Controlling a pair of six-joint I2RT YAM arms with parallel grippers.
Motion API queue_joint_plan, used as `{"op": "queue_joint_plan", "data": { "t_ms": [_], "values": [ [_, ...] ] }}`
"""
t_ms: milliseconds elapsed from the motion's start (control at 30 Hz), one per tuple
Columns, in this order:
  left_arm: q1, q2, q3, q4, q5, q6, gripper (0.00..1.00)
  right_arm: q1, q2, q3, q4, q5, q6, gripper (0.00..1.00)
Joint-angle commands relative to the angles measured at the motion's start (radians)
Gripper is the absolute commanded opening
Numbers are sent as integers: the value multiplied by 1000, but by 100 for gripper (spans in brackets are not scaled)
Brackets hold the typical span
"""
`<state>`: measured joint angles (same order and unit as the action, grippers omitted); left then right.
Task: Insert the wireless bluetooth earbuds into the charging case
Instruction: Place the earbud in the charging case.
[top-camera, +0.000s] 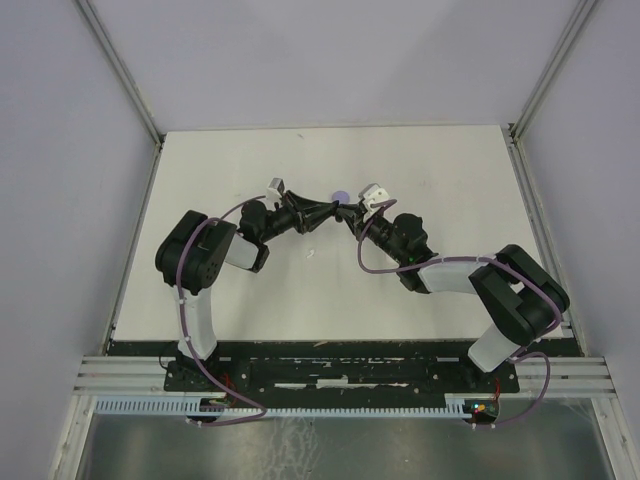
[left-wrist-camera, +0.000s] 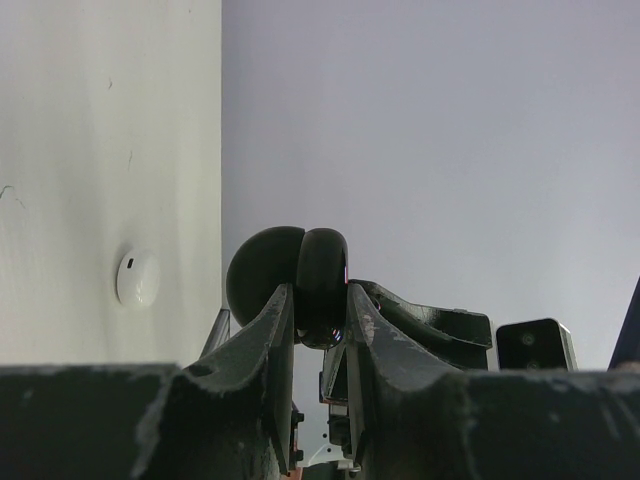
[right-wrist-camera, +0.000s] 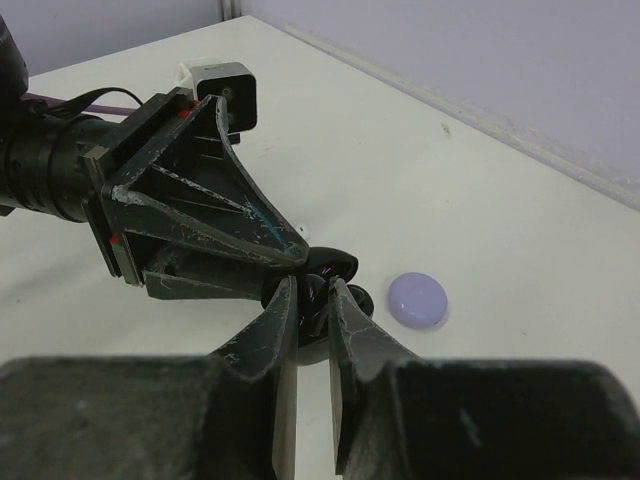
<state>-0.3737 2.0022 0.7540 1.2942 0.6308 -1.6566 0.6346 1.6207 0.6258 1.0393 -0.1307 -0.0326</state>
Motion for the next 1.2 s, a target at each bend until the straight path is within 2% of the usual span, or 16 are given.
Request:
{"op": "queue_joint_plan", "data": {
  "t_ms": [0,600,1167],
  "values": [
    [-5,5,31,74,9,-39,3,8,5,6,66,-11,-16,1],
    [-4,14,33,100,20,-79,3,10,27,21,52,-1,-31,1],
    [-5,18,53,112,-6,-103,3,41,-53,-27,-32,58,-93,2]
  ]
}}
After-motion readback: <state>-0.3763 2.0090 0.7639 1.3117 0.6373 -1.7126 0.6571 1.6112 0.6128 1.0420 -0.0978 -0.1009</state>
